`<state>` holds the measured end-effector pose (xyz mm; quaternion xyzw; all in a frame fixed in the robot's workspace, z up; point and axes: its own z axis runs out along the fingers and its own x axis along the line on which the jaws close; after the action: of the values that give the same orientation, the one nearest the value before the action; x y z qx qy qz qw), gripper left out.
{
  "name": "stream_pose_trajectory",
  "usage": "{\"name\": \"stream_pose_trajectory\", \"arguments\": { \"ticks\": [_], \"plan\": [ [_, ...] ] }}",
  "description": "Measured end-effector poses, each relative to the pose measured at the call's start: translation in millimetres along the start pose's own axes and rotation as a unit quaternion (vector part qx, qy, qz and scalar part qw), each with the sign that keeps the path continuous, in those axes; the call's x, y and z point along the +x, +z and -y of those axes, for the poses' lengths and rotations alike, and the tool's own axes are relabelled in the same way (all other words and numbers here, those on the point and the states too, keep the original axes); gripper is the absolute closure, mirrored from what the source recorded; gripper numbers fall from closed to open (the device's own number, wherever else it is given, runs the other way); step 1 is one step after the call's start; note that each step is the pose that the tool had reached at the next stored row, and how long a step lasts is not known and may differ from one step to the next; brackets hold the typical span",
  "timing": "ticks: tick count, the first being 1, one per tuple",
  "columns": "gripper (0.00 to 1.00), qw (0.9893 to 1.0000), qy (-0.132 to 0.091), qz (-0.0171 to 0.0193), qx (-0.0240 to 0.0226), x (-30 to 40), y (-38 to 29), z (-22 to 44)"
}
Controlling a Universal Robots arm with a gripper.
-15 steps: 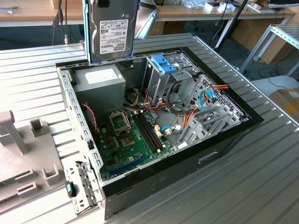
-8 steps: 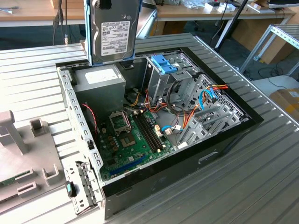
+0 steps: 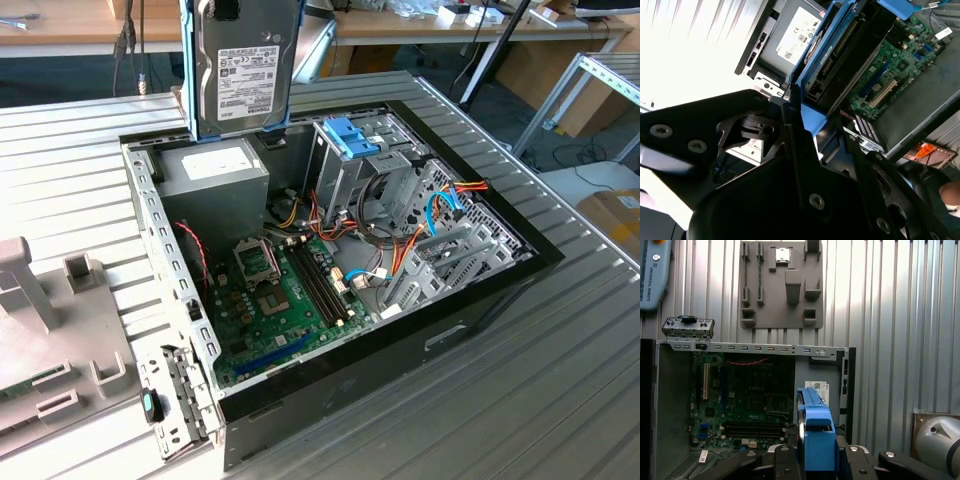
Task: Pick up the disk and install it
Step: 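Pick up the disk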
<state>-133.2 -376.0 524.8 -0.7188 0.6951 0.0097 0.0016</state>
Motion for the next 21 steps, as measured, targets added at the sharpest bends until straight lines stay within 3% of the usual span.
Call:
{"name": "stream_pose_trajectory", "arguments": {
  "ticks": [21],
  "plan": [
    [0.64,1.0000,0.000,-0.0002,0.0000,10.1,0.0,-0.1]
  ]
}}
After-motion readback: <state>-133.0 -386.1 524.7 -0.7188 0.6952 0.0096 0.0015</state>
